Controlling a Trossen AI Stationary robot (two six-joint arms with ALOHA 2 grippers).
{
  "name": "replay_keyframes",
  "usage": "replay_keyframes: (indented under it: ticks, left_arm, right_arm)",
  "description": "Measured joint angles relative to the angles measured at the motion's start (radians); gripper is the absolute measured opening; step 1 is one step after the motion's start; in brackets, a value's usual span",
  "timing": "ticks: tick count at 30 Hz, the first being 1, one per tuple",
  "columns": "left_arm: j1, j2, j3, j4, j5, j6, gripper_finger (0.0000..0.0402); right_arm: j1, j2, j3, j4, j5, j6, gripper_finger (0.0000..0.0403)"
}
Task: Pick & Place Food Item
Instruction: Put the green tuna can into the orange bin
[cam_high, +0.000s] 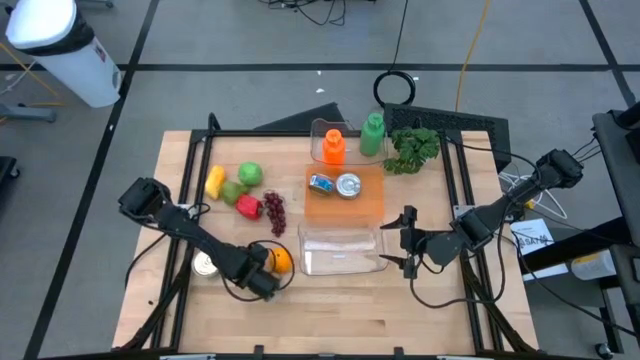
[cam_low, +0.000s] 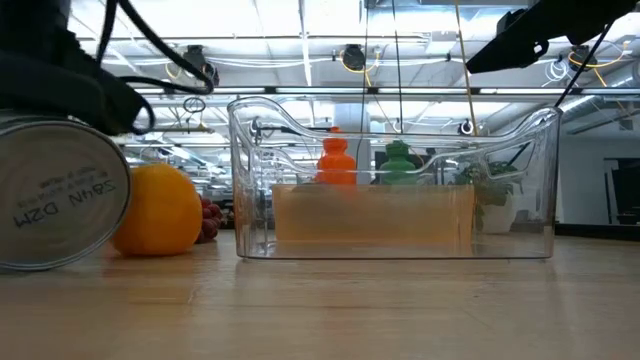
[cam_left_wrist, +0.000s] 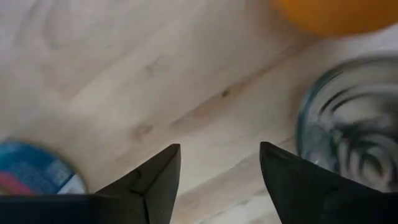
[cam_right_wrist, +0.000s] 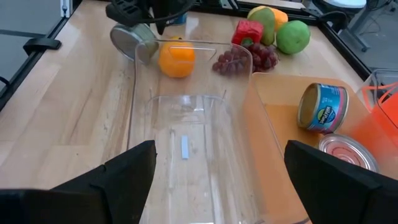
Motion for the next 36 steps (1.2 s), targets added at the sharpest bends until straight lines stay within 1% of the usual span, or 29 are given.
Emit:
replay_keyframes:
  ticks: [2, 6, 8, 10, 14, 17, 20, 23, 25, 27, 32, 34, 36]
  left_arm:
    - [0.008, -0.001, 0.001, -0.031, -0.006, 0.019, 0.0230]
    - [0.025, -0.005, 0.005, -0.157, -0.011, 0.044, 0.0230]
    - [0.025, -0.017, 0.005, -0.223, -0.034, 0.044, 0.0230]
    - [0.024, -0.041, 0.000, -0.282, -0.066, 0.033, 0.0230]
    - [0.024, -0.146, 0.002, -0.304, -0.118, -0.026, 0.0230]
    - [0.007, -0.244, 0.002, -0.251, -0.154, -0.085, 0.0230]
    - [-0.024, -0.311, 0.012, -0.083, -0.169, -0.079, 0.0230]
    - [-0.050, -0.326, 0.012, 0.123, -0.158, -0.044, 0.0230]
    - [-0.053, -0.315, 0.012, 0.193, -0.128, -0.050, 0.0230]
    - [-0.047, -0.290, 0.012, 0.210, -0.088, -0.081, 0.0230]
    - [-0.040, -0.213, 0.012, 0.117, 0.037, -0.145, 0.0230]
    - [-0.039, -0.199, 0.011, 0.089, 0.038, -0.157, 0.0230]
    - [-0.033, -0.193, 0.012, 0.095, 0.024, -0.161, 0.0230]
  right_arm:
    - [0.000, 0.000, 0.000, 0.001, 0.000, -0.001, 0.0336]
    - [0.000, 0.000, 0.000, 0.001, 0.000, -0.004, 0.0336]
    - [0.000, 0.000, 0.000, 0.001, 0.000, -0.004, 0.0336]
    - [0.000, 0.000, 0.000, 0.001, 0.000, -0.004, 0.0336]
    - [0.000, 0.000, 0.000, 0.002, 0.000, -0.002, 0.0336]
    - [0.000, 0.000, 0.000, 0.003, 0.000, -0.001, 0.0336]
    - [0.000, 0.000, 0.000, 0.002, 0.000, -0.001, 0.0336]
    - [0.000, 0.000, 0.000, 0.003, 0.000, -0.002, 0.0336]
    - [0.000, 0.000, 0.000, 0.003, 0.000, -0.003, 0.0336]
    - [0.000, 0.000, 0.000, 0.003, 0.000, -0.003, 0.0336]
    - [0.000, 0.000, 0.000, 0.003, 0.000, -0.004, 0.0336]
    - [0.000, 0.000, 0.000, 0.003, 0.000, -0.003, 0.0336]
    - [0.000, 0.000, 0.000, 0.003, 0.000, 0.003, 0.0336]
